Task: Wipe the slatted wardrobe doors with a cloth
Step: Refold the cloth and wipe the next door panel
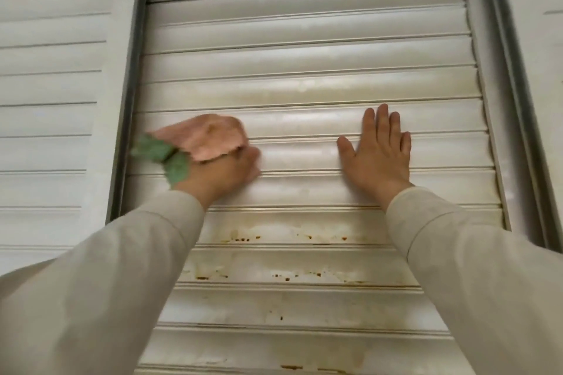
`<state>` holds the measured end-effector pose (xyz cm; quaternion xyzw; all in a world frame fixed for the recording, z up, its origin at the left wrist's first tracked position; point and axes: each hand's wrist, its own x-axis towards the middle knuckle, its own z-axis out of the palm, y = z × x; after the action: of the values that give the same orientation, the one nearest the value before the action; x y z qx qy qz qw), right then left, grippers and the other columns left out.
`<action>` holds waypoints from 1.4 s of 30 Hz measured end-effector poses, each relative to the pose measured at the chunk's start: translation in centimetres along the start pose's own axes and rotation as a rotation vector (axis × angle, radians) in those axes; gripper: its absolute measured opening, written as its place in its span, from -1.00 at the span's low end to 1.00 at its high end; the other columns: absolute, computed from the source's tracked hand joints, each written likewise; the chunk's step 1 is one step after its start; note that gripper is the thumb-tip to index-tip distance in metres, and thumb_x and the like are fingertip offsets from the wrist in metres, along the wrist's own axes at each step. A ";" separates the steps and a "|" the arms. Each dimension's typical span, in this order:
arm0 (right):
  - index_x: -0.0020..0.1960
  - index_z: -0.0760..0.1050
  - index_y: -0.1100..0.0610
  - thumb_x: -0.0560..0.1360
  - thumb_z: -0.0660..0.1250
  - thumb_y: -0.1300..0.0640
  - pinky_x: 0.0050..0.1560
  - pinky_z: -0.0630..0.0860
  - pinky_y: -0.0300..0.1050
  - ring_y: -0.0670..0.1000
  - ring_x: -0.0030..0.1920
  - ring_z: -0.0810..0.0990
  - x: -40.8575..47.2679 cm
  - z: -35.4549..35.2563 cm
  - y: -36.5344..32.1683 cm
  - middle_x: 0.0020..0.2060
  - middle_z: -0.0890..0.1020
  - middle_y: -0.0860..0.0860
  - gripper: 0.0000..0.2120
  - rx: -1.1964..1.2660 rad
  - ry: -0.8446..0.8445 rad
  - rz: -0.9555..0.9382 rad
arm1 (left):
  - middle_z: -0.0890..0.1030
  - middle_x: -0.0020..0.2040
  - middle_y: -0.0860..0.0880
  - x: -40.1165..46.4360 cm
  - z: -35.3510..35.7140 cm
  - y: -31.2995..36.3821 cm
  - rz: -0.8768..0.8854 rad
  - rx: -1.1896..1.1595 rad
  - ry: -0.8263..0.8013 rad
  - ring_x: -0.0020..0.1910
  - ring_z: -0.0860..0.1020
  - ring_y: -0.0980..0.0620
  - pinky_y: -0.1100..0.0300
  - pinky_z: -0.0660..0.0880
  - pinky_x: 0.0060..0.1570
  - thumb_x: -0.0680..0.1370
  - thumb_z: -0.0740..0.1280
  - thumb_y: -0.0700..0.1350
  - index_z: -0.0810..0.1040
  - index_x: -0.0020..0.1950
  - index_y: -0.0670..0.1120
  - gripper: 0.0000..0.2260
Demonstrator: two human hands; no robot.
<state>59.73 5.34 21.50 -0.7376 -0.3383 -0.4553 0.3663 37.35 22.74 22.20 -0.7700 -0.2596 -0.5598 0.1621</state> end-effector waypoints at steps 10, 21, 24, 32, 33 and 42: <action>0.62 -0.19 0.03 0.58 -0.12 -0.34 0.54 -0.22 0.17 0.07 0.58 -0.25 -0.1 0.1 1.2 0.60 -0.21 -0.01 -0.26 -0.022 0.039 0.021 | 0.57 0.30 0.01 -5.4 2.7 2.8 0.188 -0.188 -0.292 0.31 0.46 0.02 0.16 0.28 0.32 0.60 0.14 0.26 0.50 0.29 0.16 -0.65; 0.55 0.09 0.28 0.54 0.11 -0.13 0.53 -0.14 0.28 0.25 0.57 -0.14 0.2 -1.2 -3.0 0.58 -0.03 0.24 -0.28 0.054 0.160 0.011 | 0.60 0.21 -0.05 -6.9 2.1 0.9 -0.082 -0.165 -0.409 0.23 0.51 -0.11 -0.03 0.35 0.34 0.49 -0.03 0.47 0.49 0.33 0.01 -0.30; 0.60 -0.02 0.12 0.59 0.14 -0.15 0.53 -0.17 0.19 0.18 0.58 -0.20 0.3 -0.2 -8.6 0.60 -0.13 0.15 -0.29 0.134 0.060 -0.264 | 0.64 0.11 0.04 -6.9 2.2 5.3 0.013 -0.235 -0.525 0.12 0.57 -0.02 0.04 0.47 0.23 0.55 0.17 0.34 0.59 0.15 0.08 -0.57; 0.62 -0.18 0.02 0.64 -0.05 -0.22 0.54 -0.23 0.07 0.07 0.57 -0.33 0.3 2.0 -8.5 0.59 -0.26 0.01 -0.33 0.061 -0.057 -0.283 | 0.38 0.49 -0.08 -6.0 0.4 -5.0 -0.191 -0.353 -0.423 0.45 0.33 -0.09 0.02 0.18 0.49 0.61 0.20 0.22 0.40 0.45 0.12 -0.56; 0.62 -0.18 0.02 0.63 -0.05 -0.23 0.54 -0.23 0.07 0.07 0.56 -0.33 0.3 1.9 -8.7 0.59 -0.27 0.01 -0.33 0.055 -0.066 -0.282 | 0.37 0.49 -0.10 -6.0 0.0 -6.9 -0.206 -0.422 -0.377 0.46 0.31 -0.11 -0.01 0.15 0.52 0.58 0.21 0.29 0.41 0.42 0.17 -0.56; 0.60 -0.30 0.01 0.60 0.07 -0.23 0.52 -0.28 0.12 0.11 0.53 -0.44 0.7 1.1 -8.7 0.54 -0.40 0.04 -0.21 -0.034 -0.198 -0.326 | 0.08 0.61 -0.11 -8.6 1.6 -3.1 -0.372 -0.194 -0.300 0.58 0.07 -0.15 -0.05 0.03 0.55 0.49 0.08 0.46 0.01 0.62 0.05 -0.17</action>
<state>53.19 10.75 23.82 -0.7203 -0.4801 -0.4395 0.2398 34.75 24.20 13.41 -0.7953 -0.3629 -0.4820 -0.0588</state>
